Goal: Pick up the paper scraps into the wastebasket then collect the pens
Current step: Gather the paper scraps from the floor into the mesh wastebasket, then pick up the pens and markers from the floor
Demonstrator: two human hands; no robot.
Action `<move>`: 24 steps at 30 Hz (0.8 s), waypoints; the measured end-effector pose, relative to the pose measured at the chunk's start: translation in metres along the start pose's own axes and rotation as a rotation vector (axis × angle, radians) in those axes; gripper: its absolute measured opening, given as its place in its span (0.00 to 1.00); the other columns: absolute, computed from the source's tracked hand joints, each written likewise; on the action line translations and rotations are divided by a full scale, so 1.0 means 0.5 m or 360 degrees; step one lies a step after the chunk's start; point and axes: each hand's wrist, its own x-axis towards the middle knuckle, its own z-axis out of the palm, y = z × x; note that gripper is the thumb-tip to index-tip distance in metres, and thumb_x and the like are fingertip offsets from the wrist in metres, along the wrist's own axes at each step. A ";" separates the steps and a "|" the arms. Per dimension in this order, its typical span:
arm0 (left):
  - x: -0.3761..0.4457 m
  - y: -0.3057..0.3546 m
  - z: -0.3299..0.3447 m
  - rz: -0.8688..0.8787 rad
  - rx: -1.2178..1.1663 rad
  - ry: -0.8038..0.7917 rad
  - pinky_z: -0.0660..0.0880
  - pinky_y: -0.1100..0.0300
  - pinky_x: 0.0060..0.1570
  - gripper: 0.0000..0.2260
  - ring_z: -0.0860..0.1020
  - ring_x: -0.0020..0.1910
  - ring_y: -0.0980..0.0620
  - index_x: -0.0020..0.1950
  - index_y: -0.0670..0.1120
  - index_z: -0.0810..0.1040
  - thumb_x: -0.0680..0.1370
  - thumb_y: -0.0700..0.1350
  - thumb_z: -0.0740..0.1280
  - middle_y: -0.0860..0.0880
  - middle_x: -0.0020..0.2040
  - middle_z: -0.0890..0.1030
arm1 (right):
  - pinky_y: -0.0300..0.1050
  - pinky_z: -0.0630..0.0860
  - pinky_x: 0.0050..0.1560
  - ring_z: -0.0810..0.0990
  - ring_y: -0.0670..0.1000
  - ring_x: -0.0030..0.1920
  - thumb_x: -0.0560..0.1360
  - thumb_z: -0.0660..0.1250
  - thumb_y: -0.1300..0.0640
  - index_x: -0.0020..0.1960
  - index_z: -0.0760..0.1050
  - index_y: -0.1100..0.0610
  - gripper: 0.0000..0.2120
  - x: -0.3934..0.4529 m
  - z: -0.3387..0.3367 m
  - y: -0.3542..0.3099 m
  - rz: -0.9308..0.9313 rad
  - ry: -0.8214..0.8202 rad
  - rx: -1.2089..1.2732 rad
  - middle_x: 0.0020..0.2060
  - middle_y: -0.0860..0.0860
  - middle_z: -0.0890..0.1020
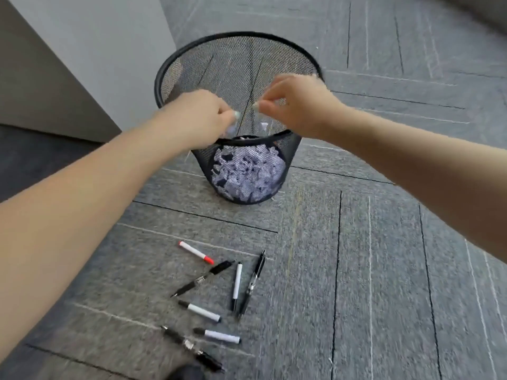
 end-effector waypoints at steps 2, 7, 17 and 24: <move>0.000 -0.004 0.010 0.0012 0.0003 0.0063 0.69 0.56 0.40 0.16 0.76 0.46 0.42 0.48 0.45 0.81 0.79 0.54 0.58 0.43 0.43 0.80 | 0.65 0.51 0.70 0.75 0.47 0.54 0.76 0.57 0.41 0.48 0.80 0.56 0.21 -0.012 0.010 0.012 0.0031 0.0067 -0.0024 0.52 0.46 0.79; 0.015 -0.008 0.036 0.0100 -0.0143 0.0444 0.66 0.58 0.47 0.10 0.73 0.47 0.50 0.52 0.46 0.81 0.77 0.49 0.64 0.49 0.48 0.78 | 0.63 0.61 0.67 0.75 0.39 0.46 0.73 0.63 0.48 0.45 0.80 0.49 0.08 -0.047 0.019 0.019 0.0091 0.0310 0.0207 0.39 0.36 0.77; -0.080 -0.013 0.064 0.0726 0.0044 0.1083 0.59 0.61 0.35 0.17 0.69 0.35 0.50 0.39 0.40 0.75 0.79 0.50 0.58 0.45 0.33 0.72 | 0.50 0.64 0.54 0.71 0.53 0.47 0.76 0.61 0.61 0.47 0.76 0.54 0.07 -0.186 0.107 -0.001 -0.0835 0.0871 0.0063 0.43 0.55 0.79; -0.214 -0.126 0.204 0.0986 0.0434 0.0010 0.71 0.54 0.31 0.10 0.76 0.34 0.42 0.39 0.41 0.74 0.77 0.45 0.59 0.43 0.35 0.76 | 0.50 0.69 0.54 0.75 0.56 0.51 0.64 0.71 0.63 0.53 0.76 0.53 0.19 -0.299 0.351 0.022 -0.0910 -0.0335 -0.0271 0.52 0.53 0.79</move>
